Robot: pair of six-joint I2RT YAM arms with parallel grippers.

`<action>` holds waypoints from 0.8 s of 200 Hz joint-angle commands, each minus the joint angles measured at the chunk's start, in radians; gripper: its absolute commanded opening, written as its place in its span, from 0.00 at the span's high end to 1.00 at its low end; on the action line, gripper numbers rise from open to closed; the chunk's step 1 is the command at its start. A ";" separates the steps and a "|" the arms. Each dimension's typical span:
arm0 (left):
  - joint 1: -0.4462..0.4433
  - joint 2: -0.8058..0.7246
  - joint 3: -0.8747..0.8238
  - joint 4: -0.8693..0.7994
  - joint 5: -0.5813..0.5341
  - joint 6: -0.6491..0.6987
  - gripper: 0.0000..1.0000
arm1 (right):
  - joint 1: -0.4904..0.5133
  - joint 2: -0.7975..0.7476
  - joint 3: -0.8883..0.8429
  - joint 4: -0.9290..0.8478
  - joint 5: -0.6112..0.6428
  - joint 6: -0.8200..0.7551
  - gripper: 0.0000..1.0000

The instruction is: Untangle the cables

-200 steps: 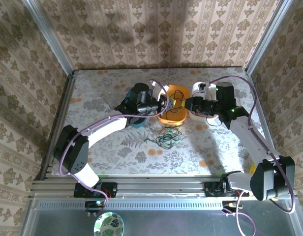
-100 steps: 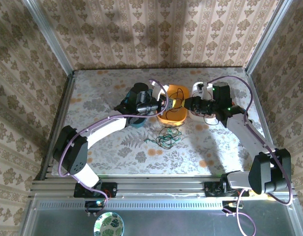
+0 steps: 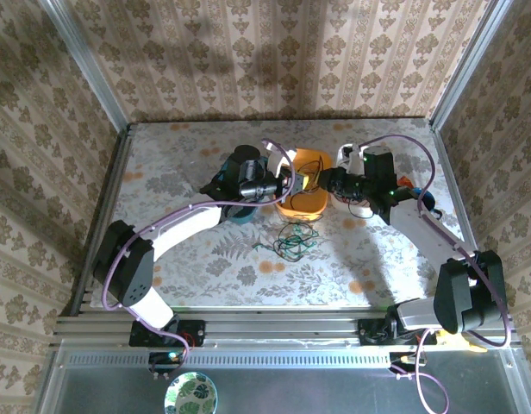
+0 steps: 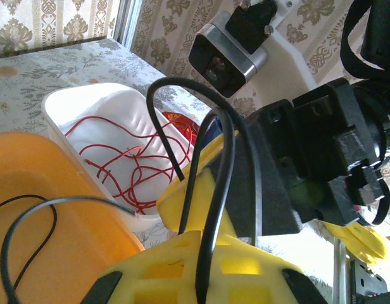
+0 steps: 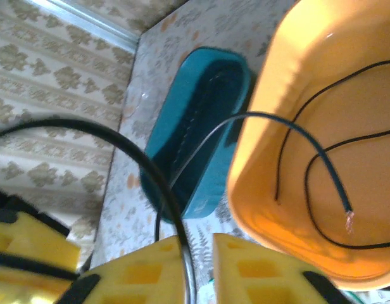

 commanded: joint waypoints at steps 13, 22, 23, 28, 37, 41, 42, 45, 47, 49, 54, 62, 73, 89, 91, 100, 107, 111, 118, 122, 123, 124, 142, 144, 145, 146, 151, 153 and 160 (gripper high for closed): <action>-0.002 -0.061 -0.029 0.050 -0.060 -0.005 1.00 | -0.024 -0.005 -0.022 -0.143 0.328 0.062 0.93; 0.000 -0.075 -0.039 0.059 -0.089 0.001 1.00 | -0.040 -0.016 -0.031 -0.200 0.397 0.093 0.93; 0.000 -0.076 -0.040 0.060 -0.092 0.002 1.00 | -0.042 -0.016 -0.033 -0.204 0.403 0.096 0.93; 0.002 -0.084 -0.047 0.067 -0.103 0.003 1.00 | -0.051 -0.023 -0.044 -0.218 0.422 0.109 0.93; 0.008 -0.094 -0.054 0.076 -0.119 0.003 1.00 | -0.067 -0.041 -0.070 -0.220 0.436 0.129 0.92; 0.011 -0.097 -0.055 0.078 -0.121 0.002 1.00 | -0.073 -0.051 -0.082 -0.217 0.442 0.137 0.91; 0.012 -0.099 -0.055 0.079 -0.122 0.001 1.00 | -0.074 -0.053 -0.084 -0.218 0.444 0.138 0.91; 0.015 -0.102 -0.058 0.078 -0.124 0.001 1.00 | -0.075 -0.059 -0.092 -0.217 0.450 0.144 0.91; 0.018 -0.102 -0.057 0.079 -0.125 0.001 1.00 | -0.076 -0.064 -0.095 -0.217 0.454 0.147 0.90; 0.019 -0.106 -0.057 0.080 -0.125 0.000 1.00 | -0.078 -0.070 -0.099 -0.217 0.459 0.148 0.90; 0.024 -0.109 -0.058 0.079 -0.125 0.001 1.00 | -0.079 -0.082 -0.107 -0.222 0.472 0.152 0.89; 0.031 -0.114 -0.061 0.082 -0.128 0.001 1.00 | -0.082 -0.100 -0.115 -0.237 0.502 0.159 0.88; 0.042 -0.124 -0.067 0.088 -0.137 0.000 1.00 | -0.089 -0.123 -0.125 -0.258 0.540 0.171 0.87; 0.058 -0.141 -0.081 0.106 -0.146 -0.007 1.00 | -0.106 -0.153 -0.141 -0.284 0.576 0.197 0.85; 0.062 -0.143 -0.081 0.108 -0.147 -0.008 1.00 | -0.109 -0.155 -0.143 -0.284 0.578 0.200 0.85; 0.070 -0.150 -0.085 0.112 -0.145 -0.012 1.00 | -0.120 -0.166 -0.149 -0.292 0.588 0.214 0.82; 0.073 -0.154 -0.084 0.109 -0.145 -0.010 1.00 | -0.128 -0.173 -0.153 -0.293 0.587 0.223 0.80; 0.075 -0.155 -0.083 0.106 -0.144 -0.007 1.00 | -0.132 -0.177 -0.154 -0.290 0.582 0.222 0.78; 0.075 -0.156 -0.080 0.101 -0.141 -0.002 1.00 | -0.134 -0.182 -0.154 -0.286 0.579 0.218 0.73; 0.075 -0.155 -0.079 0.098 -0.140 0.000 1.00 | -0.134 -0.186 -0.153 -0.287 0.579 0.217 0.69; 0.075 -0.156 -0.078 0.097 -0.140 0.000 1.00 | -0.134 -0.187 -0.152 -0.287 0.579 0.217 0.68; 0.075 -0.155 -0.078 0.096 -0.140 0.000 1.00 | -0.134 -0.188 -0.151 -0.287 0.580 0.217 0.67; 0.075 -0.150 -0.072 0.090 -0.134 0.001 1.00 | -0.136 -0.203 -0.141 -0.284 0.588 0.199 0.55; 0.075 -0.148 -0.071 0.089 -0.134 0.001 1.00 | -0.135 -0.204 -0.140 -0.285 0.591 0.198 0.55; 0.075 -0.148 -0.071 0.088 -0.134 0.001 1.00 | -0.135 -0.206 -0.139 -0.285 0.591 0.197 0.55; 0.075 -0.147 -0.071 0.088 -0.134 0.002 1.00 | -0.135 -0.207 -0.139 -0.286 0.592 0.196 0.54; 0.075 -0.145 -0.069 0.088 -0.135 0.001 1.00 | -0.135 -0.214 -0.136 -0.287 0.598 0.191 0.53; 0.076 -0.143 -0.069 0.087 -0.135 0.001 1.00 | -0.135 -0.217 -0.136 -0.286 0.600 0.188 0.53; 0.075 -0.138 -0.065 0.084 -0.140 0.003 1.00 | -0.135 -0.226 -0.132 -0.284 0.604 0.173 0.52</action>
